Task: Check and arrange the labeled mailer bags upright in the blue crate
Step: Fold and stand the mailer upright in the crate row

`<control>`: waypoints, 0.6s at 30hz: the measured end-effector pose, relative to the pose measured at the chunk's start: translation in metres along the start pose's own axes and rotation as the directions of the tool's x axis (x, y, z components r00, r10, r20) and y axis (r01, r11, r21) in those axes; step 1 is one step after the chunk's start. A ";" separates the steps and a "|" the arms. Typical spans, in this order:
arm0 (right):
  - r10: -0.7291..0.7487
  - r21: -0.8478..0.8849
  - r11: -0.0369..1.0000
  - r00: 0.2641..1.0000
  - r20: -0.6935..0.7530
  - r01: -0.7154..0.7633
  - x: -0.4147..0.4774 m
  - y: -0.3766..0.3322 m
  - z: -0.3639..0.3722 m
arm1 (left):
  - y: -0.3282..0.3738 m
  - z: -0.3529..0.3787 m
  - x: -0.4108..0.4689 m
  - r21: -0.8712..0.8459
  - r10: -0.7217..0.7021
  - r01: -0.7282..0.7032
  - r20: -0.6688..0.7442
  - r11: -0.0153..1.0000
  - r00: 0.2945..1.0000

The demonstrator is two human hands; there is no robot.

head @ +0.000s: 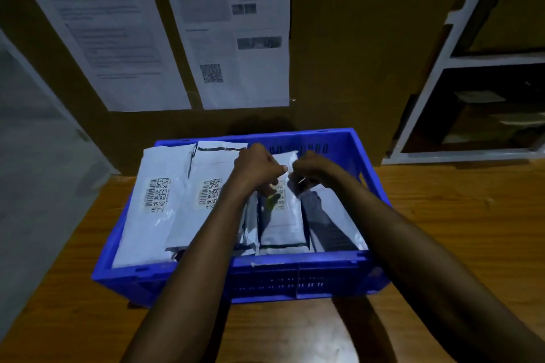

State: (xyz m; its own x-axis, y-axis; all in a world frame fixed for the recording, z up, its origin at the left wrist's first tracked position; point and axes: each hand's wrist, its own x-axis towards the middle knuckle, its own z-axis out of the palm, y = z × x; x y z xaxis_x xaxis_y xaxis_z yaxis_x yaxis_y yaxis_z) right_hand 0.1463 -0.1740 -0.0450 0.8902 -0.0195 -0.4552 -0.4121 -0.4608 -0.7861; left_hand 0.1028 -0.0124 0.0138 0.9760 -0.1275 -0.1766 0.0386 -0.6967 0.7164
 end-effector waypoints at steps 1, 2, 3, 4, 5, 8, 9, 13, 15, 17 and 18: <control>0.031 0.003 1.000 0.999 0.032 -0.031 0.001 0.002 0.005 | 0.000 0.003 0.000 -0.008 -0.003 0.003 0.003 1.000 1.000; 0.048 0.006 0.999 0.997 0.058 -0.048 0.005 0.007 0.009 | 0.000 0.005 0.001 -0.012 -0.003 0.003 0.002 1.000 1.000; 0.073 -0.003 0.997 0.994 0.080 -0.073 0.006 0.011 0.012 | 0.000 0.007 0.001 -0.013 -0.002 0.002 -0.003 1.000 1.000; 0.083 -0.008 0.997 0.993 0.086 -0.083 0.008 0.015 0.015 | 0.000 0.008 0.002 -0.016 -0.007 0.007 -0.005 1.000 1.000; 0.105 -0.022 0.994 0.991 0.086 -0.103 0.008 0.018 0.016 | -0.001 0.009 0.003 -0.023 -0.015 0.015 -0.003 1.000 1.000; 0.050 -0.117 0.992 0.999 0.014 -0.048 0.020 0.026 0.013 | -0.001 0.010 0.005 -0.046 -0.042 0.043 0.022 0.998 0.999; 0.000 -0.179 0.984 0.999 -0.034 -0.006 0.021 0.025 0.010 | -0.001 0.010 0.006 -0.048 -0.048 0.049 0.028 0.998 0.998; -0.077 -0.369 0.926 0.997 0.029 0.083 0.012 0.023 0.014 | 0.000 0.011 0.015 -0.023 -0.081 0.082 0.042 0.996 0.996; -0.078 -0.468 0.876 0.992 0.101 0.117 0.008 0.023 0.020 | 0.003 0.014 0.017 -0.007 -0.081 0.082 0.053 0.997 0.995; -0.083 -0.517 0.843 0.986 0.144 0.147 0.008 0.027 0.026 | 0.006 0.019 0.020 0.008 -0.081 0.080 0.063 0.997 0.995; -0.060 -0.496 0.858 0.984 0.166 0.136 0.011 0.031 0.030 | 0.006 0.021 0.022 0.014 -0.083 0.082 0.063 0.997 0.995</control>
State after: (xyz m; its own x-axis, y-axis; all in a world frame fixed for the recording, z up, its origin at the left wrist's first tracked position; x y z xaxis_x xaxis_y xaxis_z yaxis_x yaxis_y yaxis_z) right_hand 0.1380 -0.1619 -0.0866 0.8685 0.1561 -0.4704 -0.1358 -0.8378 -0.5288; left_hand 0.1197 -0.0345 -0.0002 0.9540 -0.1134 -0.2775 0.1157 -0.7146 0.6899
